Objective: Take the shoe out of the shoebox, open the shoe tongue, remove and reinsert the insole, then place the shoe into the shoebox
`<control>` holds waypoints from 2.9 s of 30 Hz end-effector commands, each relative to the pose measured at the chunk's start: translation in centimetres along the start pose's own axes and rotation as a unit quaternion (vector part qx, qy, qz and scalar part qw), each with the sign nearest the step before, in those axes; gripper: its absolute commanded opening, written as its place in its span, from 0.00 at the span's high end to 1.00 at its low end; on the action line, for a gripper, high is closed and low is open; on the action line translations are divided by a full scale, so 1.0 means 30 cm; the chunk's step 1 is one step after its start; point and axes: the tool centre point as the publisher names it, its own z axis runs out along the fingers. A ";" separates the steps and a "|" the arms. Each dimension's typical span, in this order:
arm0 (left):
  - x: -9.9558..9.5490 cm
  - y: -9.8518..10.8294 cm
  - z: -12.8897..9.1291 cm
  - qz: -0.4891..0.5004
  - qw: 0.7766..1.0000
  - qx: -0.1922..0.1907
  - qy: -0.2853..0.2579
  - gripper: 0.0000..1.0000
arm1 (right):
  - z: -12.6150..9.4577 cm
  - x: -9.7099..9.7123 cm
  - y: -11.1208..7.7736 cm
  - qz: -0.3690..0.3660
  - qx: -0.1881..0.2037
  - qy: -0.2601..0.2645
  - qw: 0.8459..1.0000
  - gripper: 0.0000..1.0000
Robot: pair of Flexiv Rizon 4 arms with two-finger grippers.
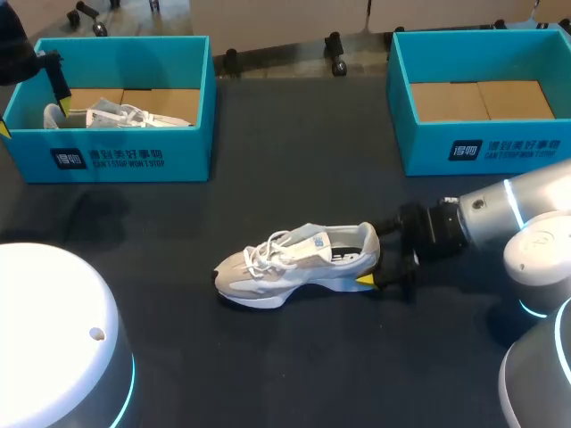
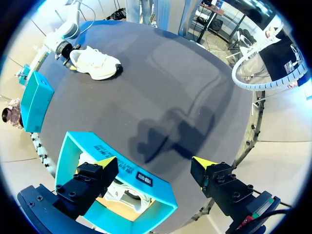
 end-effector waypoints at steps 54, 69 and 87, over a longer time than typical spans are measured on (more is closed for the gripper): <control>0.000 0.001 -0.001 0.000 1.000 0.000 0.001 0.00 | -0.057 0.003 -0.044 0.017 0.021 -0.053 0.998 1.00; -0.006 -0.002 0.000 -0.027 0.999 0.014 0.009 0.00 | -0.057 0.003 -0.044 0.017 0.021 -0.053 0.998 1.00; -0.068 -0.176 0.038 -0.469 0.881 -0.033 -0.044 0.00 | -0.057 0.003 -0.044 0.017 0.021 -0.053 0.998 1.00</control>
